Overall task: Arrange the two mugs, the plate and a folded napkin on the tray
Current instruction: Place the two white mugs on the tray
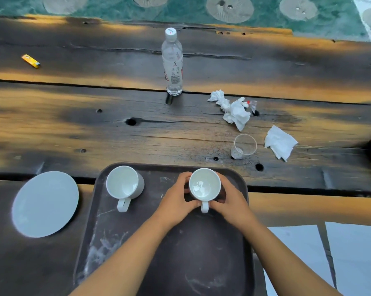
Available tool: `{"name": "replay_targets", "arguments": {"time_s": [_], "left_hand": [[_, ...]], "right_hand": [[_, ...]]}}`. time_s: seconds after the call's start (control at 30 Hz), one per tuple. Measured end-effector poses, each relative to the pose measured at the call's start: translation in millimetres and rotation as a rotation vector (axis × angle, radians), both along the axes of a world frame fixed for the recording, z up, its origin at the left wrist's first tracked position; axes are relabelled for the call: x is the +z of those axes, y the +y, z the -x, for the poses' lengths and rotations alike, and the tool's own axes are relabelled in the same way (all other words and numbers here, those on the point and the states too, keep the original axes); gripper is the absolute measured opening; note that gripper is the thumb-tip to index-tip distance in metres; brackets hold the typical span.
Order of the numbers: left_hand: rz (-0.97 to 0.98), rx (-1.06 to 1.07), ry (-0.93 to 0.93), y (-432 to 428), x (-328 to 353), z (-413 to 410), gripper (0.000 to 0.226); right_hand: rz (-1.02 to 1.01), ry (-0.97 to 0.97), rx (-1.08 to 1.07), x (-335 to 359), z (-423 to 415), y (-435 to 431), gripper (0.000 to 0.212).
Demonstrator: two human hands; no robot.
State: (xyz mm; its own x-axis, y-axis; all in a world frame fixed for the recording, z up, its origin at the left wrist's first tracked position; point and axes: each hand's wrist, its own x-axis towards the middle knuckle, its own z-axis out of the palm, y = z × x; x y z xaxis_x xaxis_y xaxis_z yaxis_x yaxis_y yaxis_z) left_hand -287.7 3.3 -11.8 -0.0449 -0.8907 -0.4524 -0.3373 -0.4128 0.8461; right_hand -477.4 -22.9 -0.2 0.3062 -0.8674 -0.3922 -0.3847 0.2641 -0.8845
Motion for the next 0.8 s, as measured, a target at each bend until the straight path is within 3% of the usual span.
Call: {"name": "replay_targets", "arguments": {"time_s": [0.8], "left_hand": [[-0.032,-0.022,-0.041,-6.6,-0.6,-3.9,0.074]], "right_hand": [[0.002,-0.009,-0.005,-12.1,-0.5,-1.7,0.075]]}}
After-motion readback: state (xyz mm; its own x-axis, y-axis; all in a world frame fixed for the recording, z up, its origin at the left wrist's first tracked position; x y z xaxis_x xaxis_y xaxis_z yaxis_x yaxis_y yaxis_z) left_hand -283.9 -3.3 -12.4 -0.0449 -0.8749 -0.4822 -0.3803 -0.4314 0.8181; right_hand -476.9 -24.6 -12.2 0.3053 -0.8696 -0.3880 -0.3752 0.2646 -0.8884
